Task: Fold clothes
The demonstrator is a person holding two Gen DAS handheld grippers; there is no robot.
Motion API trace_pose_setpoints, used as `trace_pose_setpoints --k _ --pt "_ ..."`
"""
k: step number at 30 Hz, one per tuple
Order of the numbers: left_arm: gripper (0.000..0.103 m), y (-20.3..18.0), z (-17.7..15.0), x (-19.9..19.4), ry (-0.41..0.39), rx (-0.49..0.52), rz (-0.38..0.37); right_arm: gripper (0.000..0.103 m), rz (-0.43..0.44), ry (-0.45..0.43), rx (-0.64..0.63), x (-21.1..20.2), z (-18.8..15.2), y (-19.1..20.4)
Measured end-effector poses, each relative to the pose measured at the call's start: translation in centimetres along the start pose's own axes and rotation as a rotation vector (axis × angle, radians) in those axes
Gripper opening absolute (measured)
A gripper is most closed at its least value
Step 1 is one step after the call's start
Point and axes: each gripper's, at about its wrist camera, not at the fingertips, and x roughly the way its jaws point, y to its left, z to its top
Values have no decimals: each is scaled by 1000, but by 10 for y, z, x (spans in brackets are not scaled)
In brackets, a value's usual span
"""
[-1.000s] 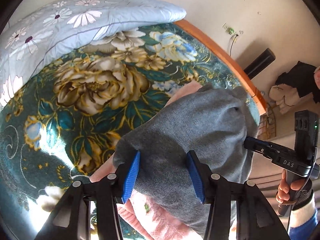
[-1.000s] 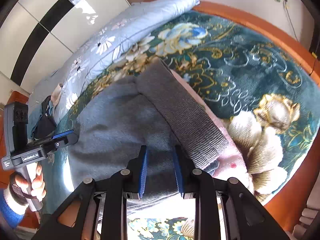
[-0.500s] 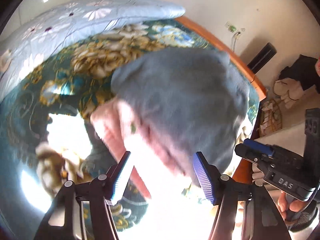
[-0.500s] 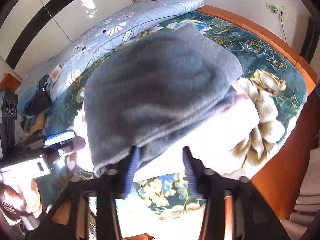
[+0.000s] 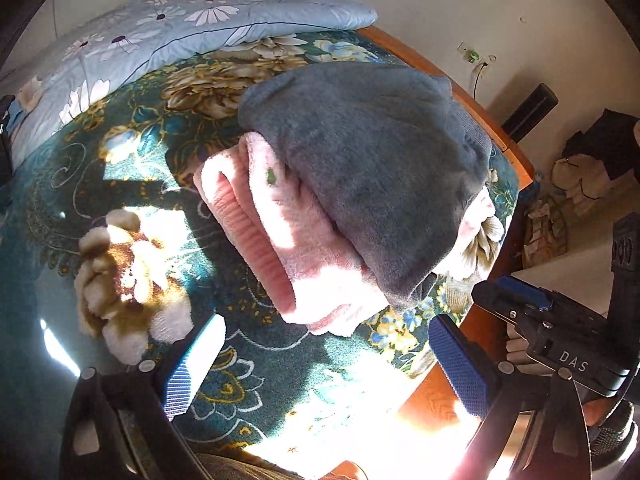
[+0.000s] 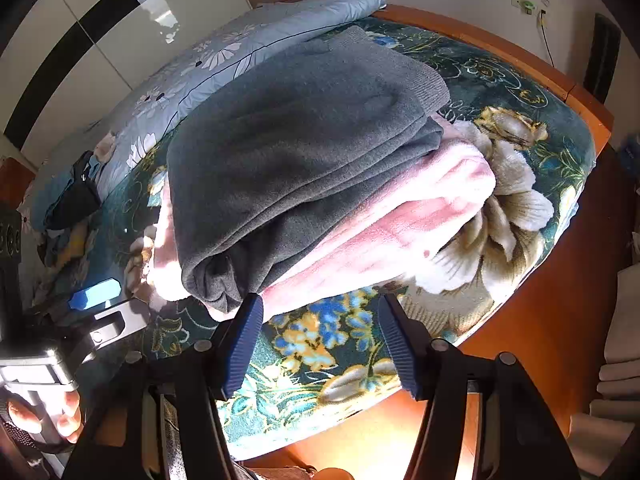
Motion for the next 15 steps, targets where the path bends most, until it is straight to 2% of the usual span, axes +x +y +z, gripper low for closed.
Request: trace_pose_setpoints --k 2,4,10,15 --pt "103 -1 -2 -4 -15 3 17 78 -3 -4 0 -2 -5 0" --pt "103 0 -3 -8 -32 -2 41 83 -4 -12 1 -5 -8 -1" --pt "103 -8 -5 -18 -75 45 124 87 -20 -33 -23 -13 -15 4" --pt "103 -14 -10 -26 -84 67 114 89 -14 -56 -34 -20 -19 10"
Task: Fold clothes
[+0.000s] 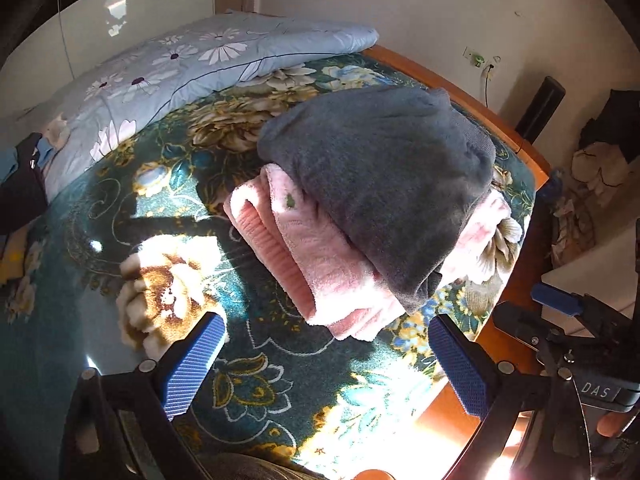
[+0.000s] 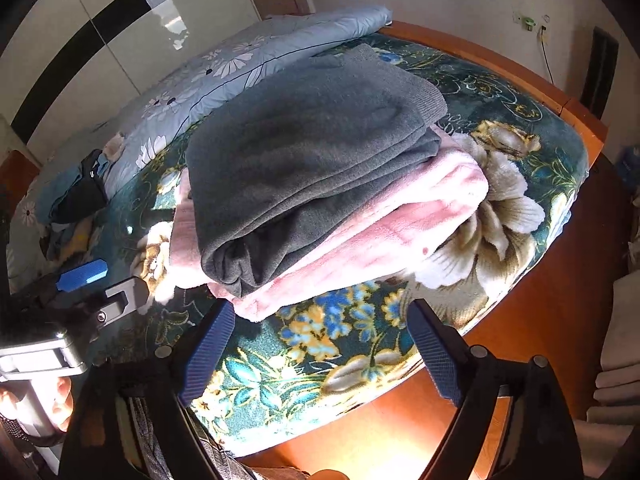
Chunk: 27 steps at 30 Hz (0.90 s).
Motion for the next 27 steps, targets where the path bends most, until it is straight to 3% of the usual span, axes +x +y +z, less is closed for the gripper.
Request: trace_pose_setpoints --k 12,27 --pt "103 -14 -4 -17 -42 18 64 89 -38 -21 -47 -12 -8 9" --pt "103 -4 -18 -5 23 -41 92 89 -52 0 -38 -13 -17 7"
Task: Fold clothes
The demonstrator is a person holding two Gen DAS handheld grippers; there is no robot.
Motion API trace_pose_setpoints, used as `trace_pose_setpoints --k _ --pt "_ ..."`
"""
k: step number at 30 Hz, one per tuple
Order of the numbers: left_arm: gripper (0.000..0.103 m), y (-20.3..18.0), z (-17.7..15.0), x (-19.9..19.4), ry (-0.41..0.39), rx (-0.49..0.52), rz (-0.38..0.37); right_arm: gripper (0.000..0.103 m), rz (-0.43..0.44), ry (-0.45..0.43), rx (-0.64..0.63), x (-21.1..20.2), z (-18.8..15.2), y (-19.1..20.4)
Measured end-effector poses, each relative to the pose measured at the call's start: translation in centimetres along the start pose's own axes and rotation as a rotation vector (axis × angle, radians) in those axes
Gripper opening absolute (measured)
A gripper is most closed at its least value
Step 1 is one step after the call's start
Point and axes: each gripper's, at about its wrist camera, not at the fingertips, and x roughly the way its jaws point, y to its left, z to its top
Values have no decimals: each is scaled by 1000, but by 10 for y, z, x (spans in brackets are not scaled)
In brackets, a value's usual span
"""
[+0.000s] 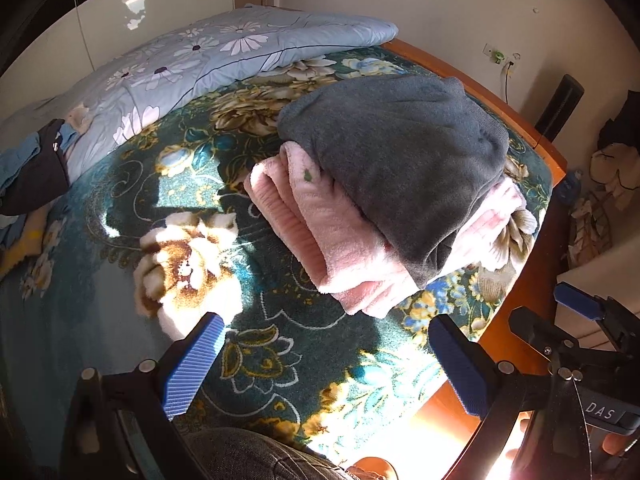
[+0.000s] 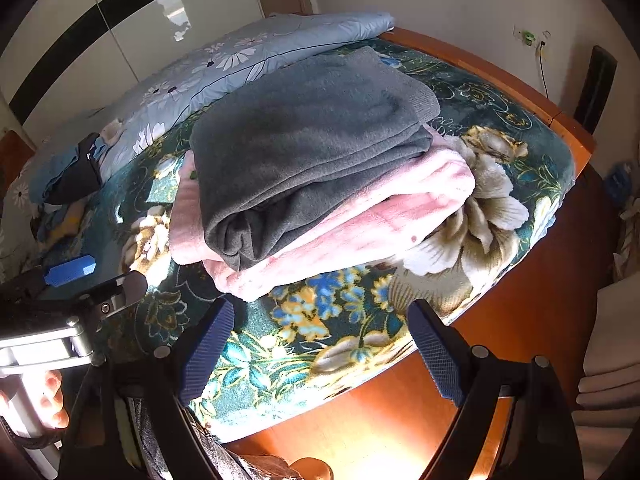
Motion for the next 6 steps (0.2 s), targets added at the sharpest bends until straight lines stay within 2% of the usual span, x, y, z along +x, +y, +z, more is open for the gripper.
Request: trace_pose_setpoints --k 6 --pt "103 -2 -3 -5 -27 17 37 90 -1 2 7 -2 -2 0"
